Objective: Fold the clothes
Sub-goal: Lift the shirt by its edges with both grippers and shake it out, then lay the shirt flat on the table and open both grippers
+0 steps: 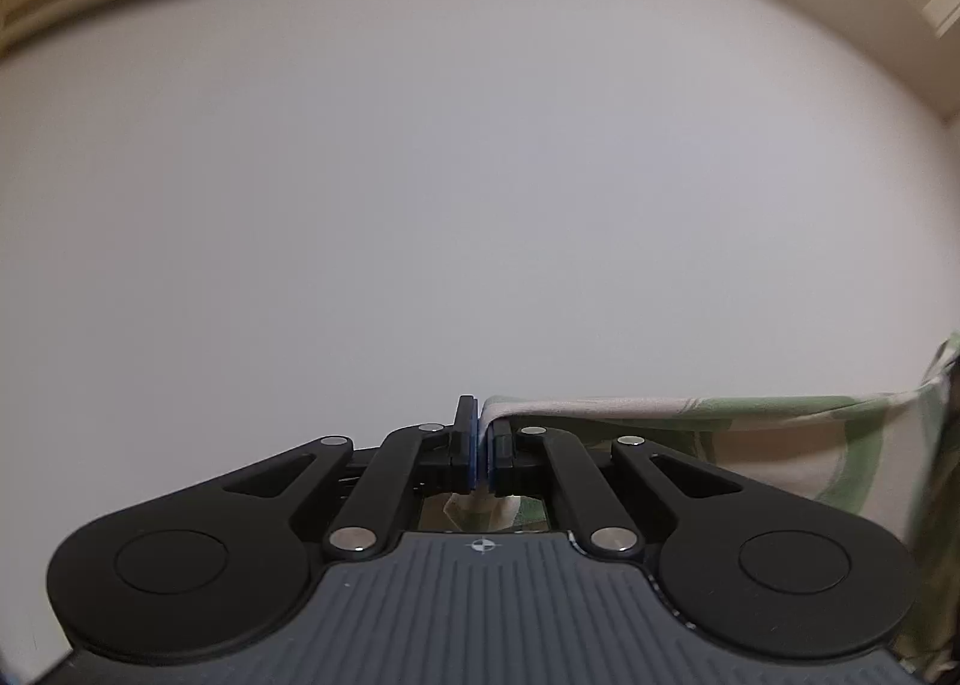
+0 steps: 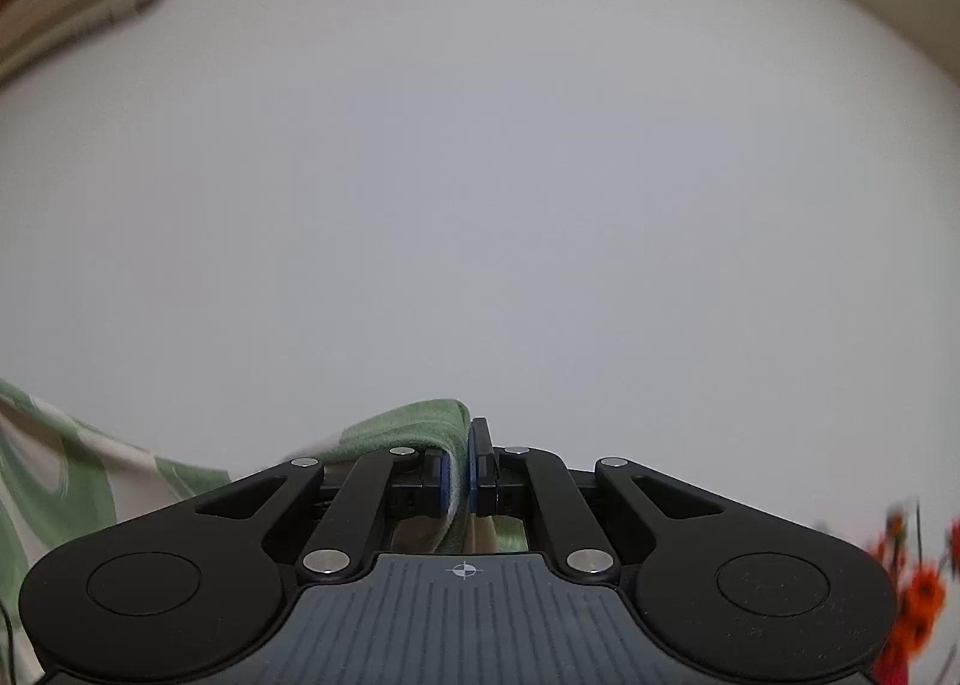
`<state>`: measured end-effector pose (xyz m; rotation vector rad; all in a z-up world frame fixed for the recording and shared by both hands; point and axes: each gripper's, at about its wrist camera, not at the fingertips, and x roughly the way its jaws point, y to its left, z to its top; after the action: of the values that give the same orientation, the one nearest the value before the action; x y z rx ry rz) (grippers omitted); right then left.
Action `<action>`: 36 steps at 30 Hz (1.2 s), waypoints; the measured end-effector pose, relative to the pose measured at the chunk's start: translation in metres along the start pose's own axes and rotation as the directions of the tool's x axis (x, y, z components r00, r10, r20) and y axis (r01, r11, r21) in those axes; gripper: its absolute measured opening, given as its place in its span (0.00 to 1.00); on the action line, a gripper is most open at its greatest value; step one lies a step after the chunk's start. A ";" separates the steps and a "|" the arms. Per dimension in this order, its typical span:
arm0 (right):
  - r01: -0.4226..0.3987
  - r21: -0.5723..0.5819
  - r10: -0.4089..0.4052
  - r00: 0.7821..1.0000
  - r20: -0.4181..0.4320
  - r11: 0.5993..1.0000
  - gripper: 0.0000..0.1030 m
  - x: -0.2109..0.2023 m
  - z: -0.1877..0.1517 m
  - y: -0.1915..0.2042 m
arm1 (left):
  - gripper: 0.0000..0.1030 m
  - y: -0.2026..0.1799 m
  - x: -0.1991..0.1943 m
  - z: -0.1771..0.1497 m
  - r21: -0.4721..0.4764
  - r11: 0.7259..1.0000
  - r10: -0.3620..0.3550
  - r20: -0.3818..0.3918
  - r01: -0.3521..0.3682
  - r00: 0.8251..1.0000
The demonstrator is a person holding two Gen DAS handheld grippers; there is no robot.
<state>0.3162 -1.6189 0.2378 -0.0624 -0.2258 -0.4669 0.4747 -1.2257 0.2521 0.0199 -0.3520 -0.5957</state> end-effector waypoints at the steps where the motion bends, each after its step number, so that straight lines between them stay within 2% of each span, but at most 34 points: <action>1: -0.004 -0.003 0.004 1.000 0.019 1.000 0.05 -0.003 0.009 -0.001 | 0.03 -0.003 -0.009 0.005 0.026 1.000 -0.005 0.013 0.004 1.000; 4: -0.037 -0.013 0.037 0.999 -0.013 0.999 0.05 -0.019 0.001 -0.006 | 0.03 -0.008 -0.040 -0.028 0.009 0.999 -0.040 -0.063 0.041 0.997; 7: -0.077 -0.035 0.071 0.989 -0.129 0.996 0.05 -0.041 -0.041 -0.006 | 0.03 -0.013 -0.070 -0.066 -0.022 0.997 -0.081 -0.152 0.078 0.985; 9: -0.100 -0.044 0.087 0.967 -0.238 0.994 0.05 -0.061 -0.084 -0.003 | 0.03 -0.020 -0.096 -0.110 -0.062 0.994 -0.098 -0.254 0.085 0.962; 10: -0.113 -0.064 0.089 0.951 -0.297 0.991 0.05 -0.071 -0.110 0.001 | 0.03 -0.023 -0.108 -0.137 -0.093 0.992 -0.108 -0.325 0.082 0.939; 11: -0.127 -0.081 0.090 0.930 -0.357 0.989 0.05 -0.080 -0.135 0.004 | 0.03 -0.026 -0.120 -0.165 -0.126 0.989 -0.119 -0.399 0.074 0.909; 12: -0.138 -0.081 0.090 0.899 -0.429 0.987 0.05 -0.089 -0.164 0.006 | 0.03 -0.031 -0.131 -0.194 -0.143 0.988 -0.123 -0.471 0.062 0.873; 13: -0.144 -0.061 0.094 0.857 -0.507 0.988 0.05 -0.096 -0.193 0.007 | 0.03 -0.036 -0.142 -0.223 -0.150 0.988 -0.122 -0.541 0.047 0.832; 15: -0.140 -0.025 0.091 0.762 -0.641 0.990 0.05 -0.107 -0.252 0.007 | 0.03 -0.047 -0.164 -0.278 -0.149 0.989 -0.118 -0.664 0.024 0.738; 17: -0.146 -0.038 0.072 0.678 -0.731 0.989 0.05 -0.120 -0.300 0.008 | 0.03 -0.058 -0.190 -0.325 -0.134 0.991 -0.118 -0.756 0.023 0.644; 18: -0.156 -0.043 0.067 0.635 -0.770 0.987 0.05 -0.126 -0.321 0.008 | 0.03 -0.058 -0.202 -0.336 -0.130 0.991 -0.121 -0.782 0.030 0.612; 20: -0.179 -0.052 0.061 0.572 -0.818 0.982 0.05 -0.137 -0.350 0.011 | 0.03 -0.055 -0.226 -0.351 -0.117 0.992 -0.124 -0.822 0.048 0.555; 21: -0.195 -0.055 0.065 0.559 -0.826 0.979 0.05 -0.144 -0.354 0.015 | 0.03 -0.060 -0.240 -0.348 -0.108 0.992 -0.124 -0.832 0.061 0.540; 22: -0.211 -0.058 0.068 0.547 -0.834 0.976 0.05 -0.151 -0.358 0.019 | 0.03 -0.062 -0.240 -0.342 -0.098 0.993 -0.121 -0.836 0.072 0.536; 23: -0.225 -0.061 0.071 0.538 -0.840 0.972 0.05 -0.157 -0.360 0.022 | 0.03 -0.059 -0.236 -0.339 -0.092 0.993 -0.118 -0.834 0.074 0.539; 25: -0.236 -0.067 0.079 0.557 -0.826 0.969 0.05 -0.162 -0.351 0.019 | 0.03 -0.054 -0.234 -0.321 -0.082 0.995 -0.103 -0.815 0.063 0.570; 27: -0.226 -0.045 0.101 0.595 -0.797 0.973 0.05 -0.171 -0.329 0.029 | 0.03 -0.048 -0.223 -0.293 -0.052 0.998 -0.070 -0.782 0.047 0.620; 28: -0.226 -0.041 0.110 0.615 -0.781 0.973 0.05 -0.181 -0.300 0.035 | 0.03 -0.046 -0.222 -0.281 -0.028 0.999 -0.046 -0.759 0.038 0.650; 30: -0.246 -0.056 0.120 0.644 -0.755 0.968 0.05 -0.191 -0.273 0.046 | 0.03 -0.043 -0.228 -0.257 0.027 0.999 0.006 -0.704 0.019 0.710; 31: -0.267 -0.071 0.126 0.651 -0.748 0.961 0.05 -0.198 -0.261 0.050 | 0.03 -0.042 -0.232 -0.250 0.053 0.999 0.026 -0.692 0.015 0.721; 32: -0.292 -0.079 0.136 0.648 -0.750 0.953 0.05 -0.206 -0.254 0.054 | 0.03 -0.041 -0.237 -0.246 0.077 0.997 0.043 -0.689 0.015 0.723; 33: -0.316 -0.070 0.150 0.621 -0.769 0.946 0.05 -0.212 -0.254 0.057 | 0.03 -0.041 -0.242 -0.242 0.101 0.995 0.059 -0.686 0.015 0.725; 34: -0.340 -0.060 0.165 0.593 -0.788 0.938 0.05 -0.219 -0.255 0.061 | 0.03 -0.039 -0.248 -0.243 0.104 0.994 0.065 -0.700 0.011 0.711; 35: -0.364 -0.049 0.178 0.563 -0.807 0.930 0.05 -0.225 -0.258 0.064 | 0.03 -0.035 -0.254 -0.249 0.088 0.996 0.062 -0.727 0.003 0.684; 36: -0.387 -0.032 0.188 0.517 -0.835 0.921 0.05 -0.232 -0.267 0.067 | 0.03 -0.033 -0.259 -0.258 0.071 0.997 0.056 -0.756 -0.003 0.652</action>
<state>0.1991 -1.4874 -0.0762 -0.0874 0.7805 -0.1335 0.3423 -1.1311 -0.0771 0.3223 0.4621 -0.4921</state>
